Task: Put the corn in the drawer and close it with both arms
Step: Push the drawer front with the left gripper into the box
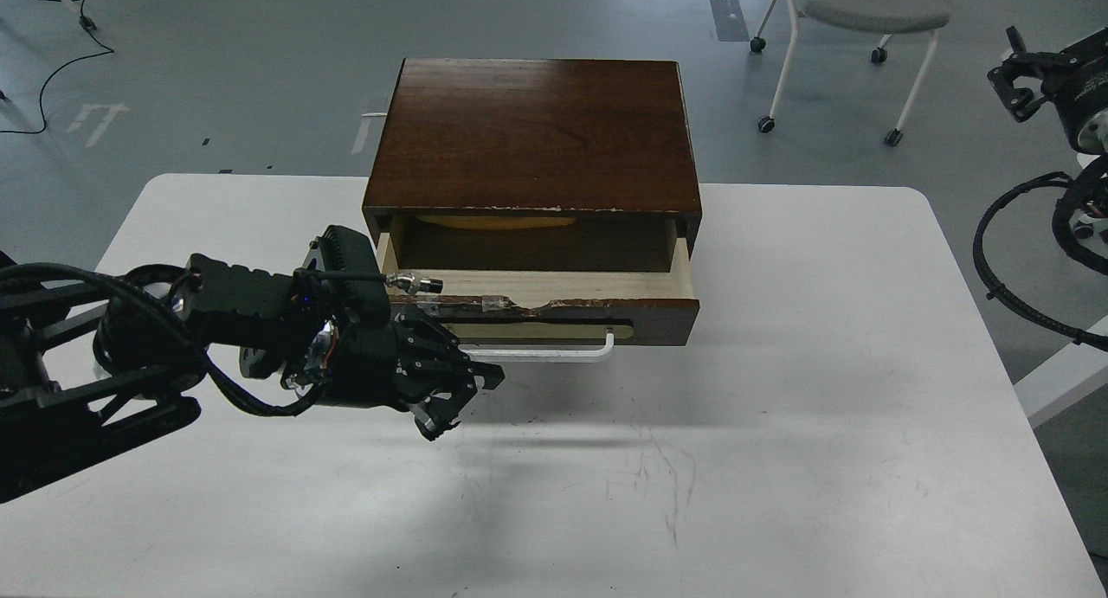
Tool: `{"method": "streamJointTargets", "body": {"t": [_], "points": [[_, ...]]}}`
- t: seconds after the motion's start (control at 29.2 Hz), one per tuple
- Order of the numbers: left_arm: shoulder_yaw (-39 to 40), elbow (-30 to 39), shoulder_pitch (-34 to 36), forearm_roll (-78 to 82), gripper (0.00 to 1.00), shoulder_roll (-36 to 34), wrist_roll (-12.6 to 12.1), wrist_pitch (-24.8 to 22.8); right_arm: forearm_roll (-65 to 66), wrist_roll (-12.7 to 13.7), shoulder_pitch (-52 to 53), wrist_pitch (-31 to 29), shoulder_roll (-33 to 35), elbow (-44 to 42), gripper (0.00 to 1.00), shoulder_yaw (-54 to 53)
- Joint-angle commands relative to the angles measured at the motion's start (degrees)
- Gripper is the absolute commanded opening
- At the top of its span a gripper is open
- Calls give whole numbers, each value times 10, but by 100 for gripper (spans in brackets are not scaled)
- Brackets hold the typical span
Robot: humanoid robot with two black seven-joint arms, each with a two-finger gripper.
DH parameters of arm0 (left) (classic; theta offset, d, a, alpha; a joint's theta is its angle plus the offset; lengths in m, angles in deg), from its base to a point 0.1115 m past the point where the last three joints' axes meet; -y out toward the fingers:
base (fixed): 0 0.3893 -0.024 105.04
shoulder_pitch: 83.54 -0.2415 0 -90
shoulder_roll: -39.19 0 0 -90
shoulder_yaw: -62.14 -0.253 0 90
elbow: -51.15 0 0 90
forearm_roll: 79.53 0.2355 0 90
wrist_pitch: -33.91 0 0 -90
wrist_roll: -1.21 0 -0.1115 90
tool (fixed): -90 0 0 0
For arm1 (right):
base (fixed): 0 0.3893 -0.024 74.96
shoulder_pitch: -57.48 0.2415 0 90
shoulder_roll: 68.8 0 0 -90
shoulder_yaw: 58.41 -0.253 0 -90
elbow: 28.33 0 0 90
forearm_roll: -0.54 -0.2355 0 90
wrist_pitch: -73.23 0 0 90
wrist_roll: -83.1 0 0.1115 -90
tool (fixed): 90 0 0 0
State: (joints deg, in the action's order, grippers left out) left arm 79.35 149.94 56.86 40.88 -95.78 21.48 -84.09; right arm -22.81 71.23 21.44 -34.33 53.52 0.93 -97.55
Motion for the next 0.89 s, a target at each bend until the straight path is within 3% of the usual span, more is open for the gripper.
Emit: {"method": "streamJointTargets", "body": {"t": [0.0,0.55,0.86], "points": [[0,-13,6,2,0,3,0,0,1,0,2,0,-1,0,100,0],[0,-93,31,0,0,9,1,0,1,0,2,-1,-3,1,100,0],[-1,-105,30,0,0,9,1,0,1,-1,2,-2,-2,0,100,0]]}}
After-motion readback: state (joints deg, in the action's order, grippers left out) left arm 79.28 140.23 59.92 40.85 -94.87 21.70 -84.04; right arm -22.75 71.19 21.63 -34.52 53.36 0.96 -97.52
